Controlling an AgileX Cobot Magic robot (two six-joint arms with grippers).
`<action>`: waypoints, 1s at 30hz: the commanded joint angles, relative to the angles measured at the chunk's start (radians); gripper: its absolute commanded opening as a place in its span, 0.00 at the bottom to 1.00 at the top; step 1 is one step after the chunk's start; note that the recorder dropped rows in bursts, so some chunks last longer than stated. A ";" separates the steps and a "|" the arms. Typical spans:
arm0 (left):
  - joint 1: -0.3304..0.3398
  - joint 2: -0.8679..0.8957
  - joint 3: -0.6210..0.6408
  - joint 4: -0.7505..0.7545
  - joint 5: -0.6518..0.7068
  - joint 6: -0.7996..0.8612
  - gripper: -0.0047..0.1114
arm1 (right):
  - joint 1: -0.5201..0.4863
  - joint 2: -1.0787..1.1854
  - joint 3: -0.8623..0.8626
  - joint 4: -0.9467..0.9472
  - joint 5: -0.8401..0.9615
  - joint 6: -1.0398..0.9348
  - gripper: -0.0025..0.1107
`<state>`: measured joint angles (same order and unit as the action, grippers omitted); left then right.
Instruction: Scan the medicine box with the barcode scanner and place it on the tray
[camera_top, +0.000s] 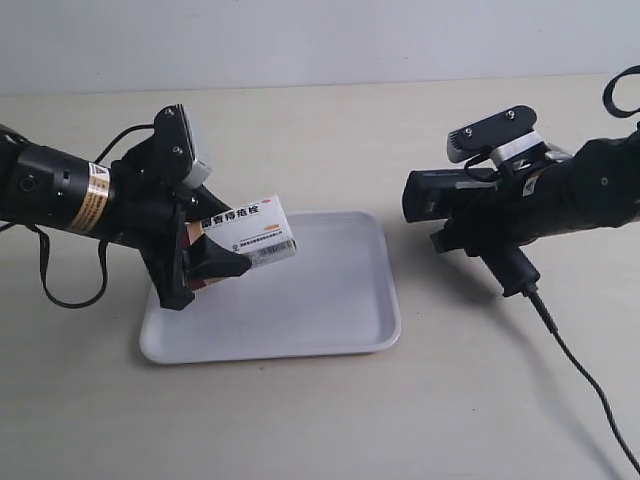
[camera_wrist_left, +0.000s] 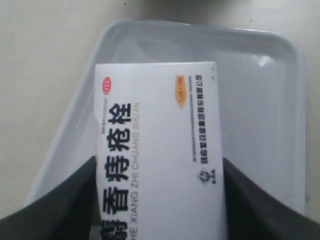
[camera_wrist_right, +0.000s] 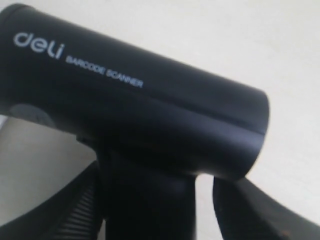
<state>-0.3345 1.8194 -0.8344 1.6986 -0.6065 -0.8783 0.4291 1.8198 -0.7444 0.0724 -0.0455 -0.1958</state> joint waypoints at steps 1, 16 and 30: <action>-0.004 0.080 0.005 -0.095 0.055 -0.013 0.04 | 0.002 0.040 -0.012 0.008 -0.079 0.024 0.02; -0.004 0.161 -0.029 -0.162 0.102 -0.019 0.46 | 0.002 0.045 -0.012 0.026 -0.076 0.051 0.14; -0.002 0.017 -0.029 -0.015 0.009 -0.185 0.94 | 0.002 -0.041 -0.012 0.024 -0.011 0.065 0.75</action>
<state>-0.3345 1.8985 -0.8584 1.6197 -0.5875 -0.9856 0.4291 1.8579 -0.7464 0.0986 -0.0956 -0.1367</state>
